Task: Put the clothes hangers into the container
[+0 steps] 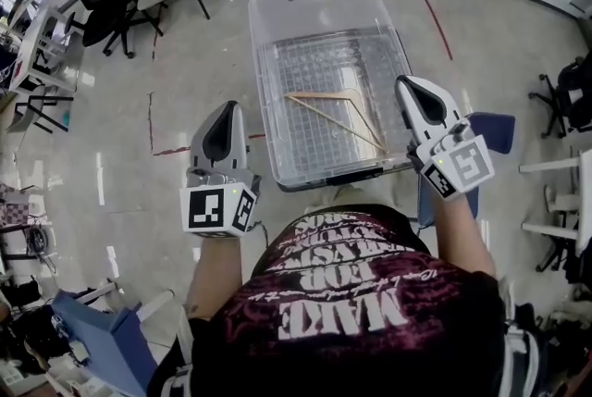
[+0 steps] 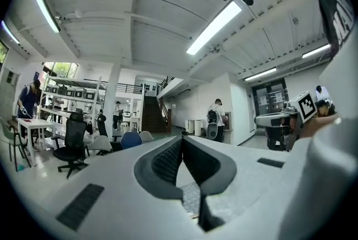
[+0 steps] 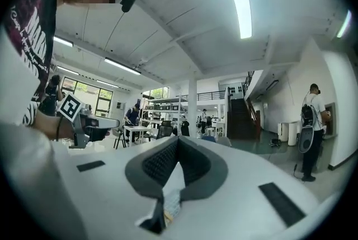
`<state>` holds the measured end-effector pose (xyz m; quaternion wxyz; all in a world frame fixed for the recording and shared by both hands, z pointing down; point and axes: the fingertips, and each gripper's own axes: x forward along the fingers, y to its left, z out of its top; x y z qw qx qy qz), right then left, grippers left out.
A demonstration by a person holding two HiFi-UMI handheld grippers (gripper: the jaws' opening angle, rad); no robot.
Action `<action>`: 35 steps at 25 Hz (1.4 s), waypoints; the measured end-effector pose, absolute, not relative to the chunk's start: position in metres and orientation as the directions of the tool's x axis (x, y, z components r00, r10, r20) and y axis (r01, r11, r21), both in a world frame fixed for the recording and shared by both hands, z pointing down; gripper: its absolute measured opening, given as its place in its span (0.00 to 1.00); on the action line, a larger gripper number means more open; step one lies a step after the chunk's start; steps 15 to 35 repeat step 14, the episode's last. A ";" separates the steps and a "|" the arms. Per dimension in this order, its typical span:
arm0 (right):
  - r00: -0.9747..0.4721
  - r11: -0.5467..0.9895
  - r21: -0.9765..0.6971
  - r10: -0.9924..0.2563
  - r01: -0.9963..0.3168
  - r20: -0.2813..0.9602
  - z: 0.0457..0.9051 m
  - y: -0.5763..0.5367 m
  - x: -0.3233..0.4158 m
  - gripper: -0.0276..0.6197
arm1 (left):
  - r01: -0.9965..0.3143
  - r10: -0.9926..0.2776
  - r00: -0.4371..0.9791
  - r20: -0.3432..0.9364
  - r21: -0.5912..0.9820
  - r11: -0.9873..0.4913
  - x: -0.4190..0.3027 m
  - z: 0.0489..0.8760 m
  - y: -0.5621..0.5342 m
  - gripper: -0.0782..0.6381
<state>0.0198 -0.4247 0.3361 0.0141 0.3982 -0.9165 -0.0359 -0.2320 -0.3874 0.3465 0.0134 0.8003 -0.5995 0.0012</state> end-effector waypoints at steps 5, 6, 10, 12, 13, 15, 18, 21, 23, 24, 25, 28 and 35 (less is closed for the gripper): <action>-0.681 0.680 0.063 -0.732 -0.731 0.000 0.338 -0.409 0.025 0.05 | -0.948 -0.948 0.317 0.019 0.032 -0.316 -0.215 0.348 -0.371 0.12; -0.682 0.681 0.062 -0.731 -0.730 0.004 0.341 -0.406 0.025 0.05 | -0.946 -0.946 0.322 0.022 0.036 -0.321 -0.212 0.351 -0.370 0.12; -0.679 0.678 0.054 -0.734 -0.733 0.013 0.347 -0.403 0.022 0.05 | -0.940 -0.940 0.339 0.026 0.045 -0.338 -0.208 0.358 -0.367 0.12; -0.676 0.676 0.049 -0.737 -0.736 0.011 0.350 -0.410 0.019 0.05 | -0.939 -0.939 0.342 0.026 0.037 -0.341 -0.210 0.362 -0.372 0.12; -0.675 0.675 0.047 -0.738 -0.737 0.010 0.353 -0.414 0.018 0.05 | -0.939 -0.939 0.342 0.027 0.032 -0.342 -0.212 0.364 -0.376 0.12; -0.674 0.674 0.044 -0.739 -0.738 0.011 0.355 -0.418 0.016 0.05 | -0.939 -0.939 0.343 0.029 0.028 -0.342 -0.214 0.367 -0.380 0.12; -0.674 0.674 0.044 -0.739 -0.738 0.011 0.355 -0.418 0.016 0.05 | -0.939 -0.939 0.343 0.029 0.028 -0.342 -0.214 0.367 -0.380 0.12; -0.674 0.674 0.044 -0.739 -0.738 0.011 0.355 -0.418 0.016 0.05 | -0.939 -0.939 0.343 0.029 0.028 -0.342 -0.214 0.367 -0.380 0.12; -0.674 0.674 0.044 -0.739 -0.738 0.011 0.355 -0.418 0.016 0.05 | -0.939 -0.939 0.343 0.029 0.028 -0.342 -0.214 0.367 -0.380 0.12; -0.674 0.674 0.044 -0.739 -0.738 0.011 0.355 -0.418 0.016 0.05 | -0.939 -0.939 0.343 0.029 0.028 -0.342 -0.214 0.367 -0.380 0.12; -0.674 0.674 0.044 -0.739 -0.738 0.011 0.355 -0.418 0.016 0.05 | -0.939 -0.939 0.343 0.029 0.028 -0.342 -0.214 0.367 -0.380 0.12; -0.674 0.674 0.044 -0.739 -0.738 0.011 0.355 -0.418 0.016 0.05 | -0.939 -0.939 0.343 0.029 0.028 -0.342 -0.214 0.367 -0.380 0.12; -0.674 0.674 0.044 -0.739 -0.738 0.011 0.355 -0.418 0.016 0.05 | -0.939 -0.939 0.343 0.029 0.028 -0.342 -0.214 0.367 -0.380 0.12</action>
